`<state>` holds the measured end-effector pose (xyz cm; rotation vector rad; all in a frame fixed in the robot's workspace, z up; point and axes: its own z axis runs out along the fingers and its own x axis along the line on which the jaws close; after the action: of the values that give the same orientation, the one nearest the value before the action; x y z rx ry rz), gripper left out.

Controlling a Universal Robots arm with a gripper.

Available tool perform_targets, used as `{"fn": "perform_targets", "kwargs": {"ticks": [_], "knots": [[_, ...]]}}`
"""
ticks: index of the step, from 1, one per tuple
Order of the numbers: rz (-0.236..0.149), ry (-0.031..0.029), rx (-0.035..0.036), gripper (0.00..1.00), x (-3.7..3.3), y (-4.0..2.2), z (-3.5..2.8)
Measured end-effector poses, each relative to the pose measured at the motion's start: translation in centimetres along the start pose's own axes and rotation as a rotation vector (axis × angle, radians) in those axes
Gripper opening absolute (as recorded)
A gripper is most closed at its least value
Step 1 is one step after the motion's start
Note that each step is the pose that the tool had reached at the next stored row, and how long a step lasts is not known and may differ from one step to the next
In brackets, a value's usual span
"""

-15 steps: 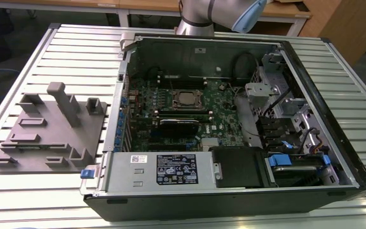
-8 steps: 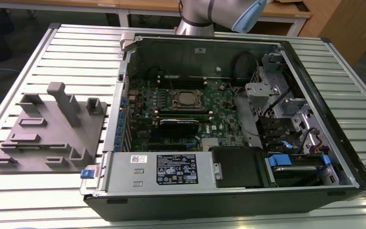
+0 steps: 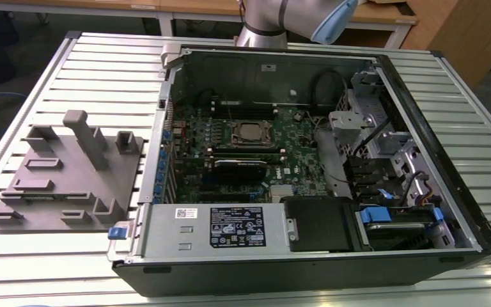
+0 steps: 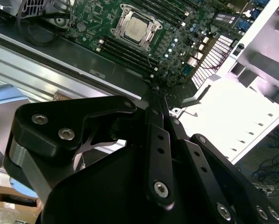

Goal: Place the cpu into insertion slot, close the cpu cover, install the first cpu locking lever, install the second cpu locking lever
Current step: 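Close the cpu cover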

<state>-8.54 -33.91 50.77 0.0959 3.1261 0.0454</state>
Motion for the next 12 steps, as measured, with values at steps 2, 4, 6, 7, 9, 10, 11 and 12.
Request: {"fn": "perform_targets", "kwargs": {"ticks": [2, 4, 6, 7, 9, 10, 11, 12], "knots": [[0.0, 0.0, 0.0, 0.1, 0.0, 0.0, 0.04], [0.0, 0.0, 0.0, 0.1, 0.0, 0.0, 0.09], [0.0, 0.0, 0.0, 0.1, 0.0, 0.0, 0.13], [0.0, 0.0, 0.0, 0.1, 0.0, 0.0, 0.16], [0.0, 0.0, 0.0, 0.1, 0.0, -0.01, 0.23], [0.0, 0.0, 0.0, 0.1, 0.0, -0.01, 0.27], [0.0, 0.0, 0.0, 0.1, 0.0, -0.01, 0.3], [0.0, 0.0, 0.0, 0.1, 0.01, -0.01, 0.35]]}}
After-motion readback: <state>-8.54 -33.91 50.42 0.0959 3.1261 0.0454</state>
